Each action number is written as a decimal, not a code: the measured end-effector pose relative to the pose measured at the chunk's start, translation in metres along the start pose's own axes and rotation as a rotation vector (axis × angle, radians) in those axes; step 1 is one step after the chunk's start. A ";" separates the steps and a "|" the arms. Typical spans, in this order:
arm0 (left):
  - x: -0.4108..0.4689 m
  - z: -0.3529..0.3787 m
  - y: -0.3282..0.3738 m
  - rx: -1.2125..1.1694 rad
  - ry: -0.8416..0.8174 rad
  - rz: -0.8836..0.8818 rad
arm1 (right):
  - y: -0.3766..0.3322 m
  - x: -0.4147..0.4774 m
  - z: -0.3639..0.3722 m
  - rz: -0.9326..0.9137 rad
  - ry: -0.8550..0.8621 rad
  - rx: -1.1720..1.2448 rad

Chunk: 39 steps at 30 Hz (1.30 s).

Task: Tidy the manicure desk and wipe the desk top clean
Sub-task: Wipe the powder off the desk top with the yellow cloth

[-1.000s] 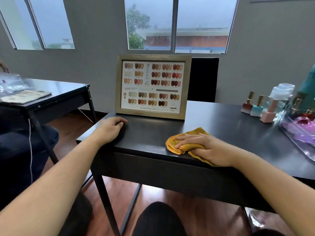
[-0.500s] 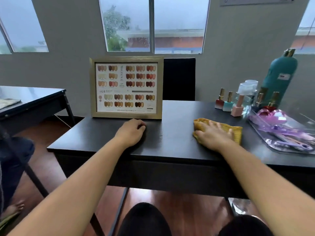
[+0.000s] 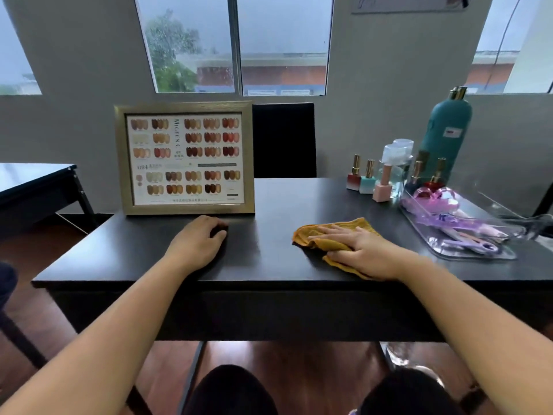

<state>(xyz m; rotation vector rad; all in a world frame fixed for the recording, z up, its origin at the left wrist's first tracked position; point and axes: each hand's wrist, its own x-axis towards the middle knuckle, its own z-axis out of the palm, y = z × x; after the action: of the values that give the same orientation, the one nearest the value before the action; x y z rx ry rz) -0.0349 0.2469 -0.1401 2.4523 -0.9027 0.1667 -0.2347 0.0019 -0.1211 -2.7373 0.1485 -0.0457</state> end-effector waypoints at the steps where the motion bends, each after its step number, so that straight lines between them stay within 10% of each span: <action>1: 0.000 0.000 0.001 0.002 -0.003 0.000 | 0.011 -0.002 -0.003 0.077 0.031 -0.034; 8: 0.002 0.000 0.001 0.024 -0.016 -0.020 | 0.012 0.045 0.003 0.667 0.152 -0.148; 17: 0.002 0.000 0.001 0.011 -0.008 -0.017 | -0.044 0.063 0.021 0.004 -0.052 -0.065; 29: 0.003 0.000 0.001 0.008 -0.010 -0.020 | 0.005 0.022 0.011 0.626 0.110 -0.176; 39: 0.002 -0.001 0.002 -0.013 -0.026 -0.009 | -0.077 0.029 0.048 0.317 0.057 -0.224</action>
<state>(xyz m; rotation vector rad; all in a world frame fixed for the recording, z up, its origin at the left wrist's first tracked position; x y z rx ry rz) -0.0345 0.2445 -0.1380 2.4515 -0.9005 0.1253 -0.1957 0.0879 -0.1346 -2.8986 0.6367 -0.0190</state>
